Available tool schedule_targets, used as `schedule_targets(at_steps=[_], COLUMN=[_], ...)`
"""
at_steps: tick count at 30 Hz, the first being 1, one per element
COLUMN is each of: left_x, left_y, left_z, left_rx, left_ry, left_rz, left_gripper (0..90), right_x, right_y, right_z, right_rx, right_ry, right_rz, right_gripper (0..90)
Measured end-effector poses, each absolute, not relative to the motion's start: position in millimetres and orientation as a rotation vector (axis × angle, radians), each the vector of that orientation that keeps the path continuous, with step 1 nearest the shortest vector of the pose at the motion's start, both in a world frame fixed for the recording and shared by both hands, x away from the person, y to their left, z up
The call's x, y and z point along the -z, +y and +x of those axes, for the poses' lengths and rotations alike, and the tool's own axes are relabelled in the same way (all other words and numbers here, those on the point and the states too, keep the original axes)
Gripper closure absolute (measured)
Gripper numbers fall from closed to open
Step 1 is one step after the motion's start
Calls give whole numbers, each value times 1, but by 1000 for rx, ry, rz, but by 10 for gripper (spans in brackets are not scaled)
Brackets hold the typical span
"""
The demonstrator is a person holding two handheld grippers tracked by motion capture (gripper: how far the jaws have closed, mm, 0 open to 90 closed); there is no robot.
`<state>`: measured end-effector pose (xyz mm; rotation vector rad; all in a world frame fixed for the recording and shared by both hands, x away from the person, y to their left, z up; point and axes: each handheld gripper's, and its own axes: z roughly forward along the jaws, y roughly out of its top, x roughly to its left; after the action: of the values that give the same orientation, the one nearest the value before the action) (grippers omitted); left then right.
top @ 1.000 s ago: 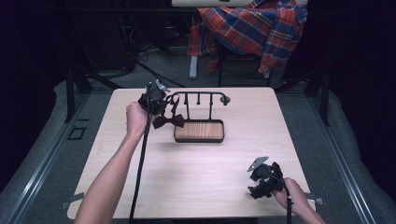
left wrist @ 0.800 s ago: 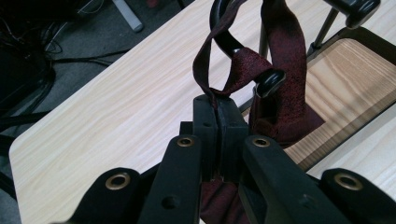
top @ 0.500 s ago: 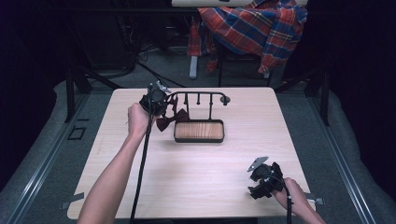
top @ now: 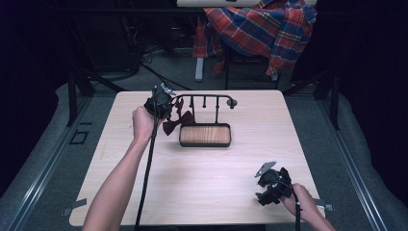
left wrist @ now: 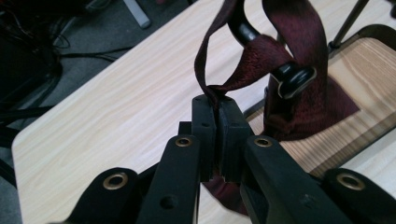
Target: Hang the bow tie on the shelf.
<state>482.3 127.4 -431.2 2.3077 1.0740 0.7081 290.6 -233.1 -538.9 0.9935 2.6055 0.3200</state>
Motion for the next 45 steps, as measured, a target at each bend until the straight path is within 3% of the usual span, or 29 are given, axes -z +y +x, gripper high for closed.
schedule_targets(at_steps=[16, 31, 45], left_x=[433, 423, 419], left_y=[130, 138, 152], left_z=[481, 474, 451], left_rx=[-660, -673, -638], left_ry=[1092, 1126, 1112], left_rz=[2291, 2270, 2245], left_gripper=[724, 375, 205], right_x=[539, 539, 538], right_y=[-233, -232, -232], right_z=[290, 290, 290], right_rx=[-310, -324, -314], right_ry=[2607, 2599, 2596], right_rz=[989, 994, 988], right_gripper=[152, 152, 152])
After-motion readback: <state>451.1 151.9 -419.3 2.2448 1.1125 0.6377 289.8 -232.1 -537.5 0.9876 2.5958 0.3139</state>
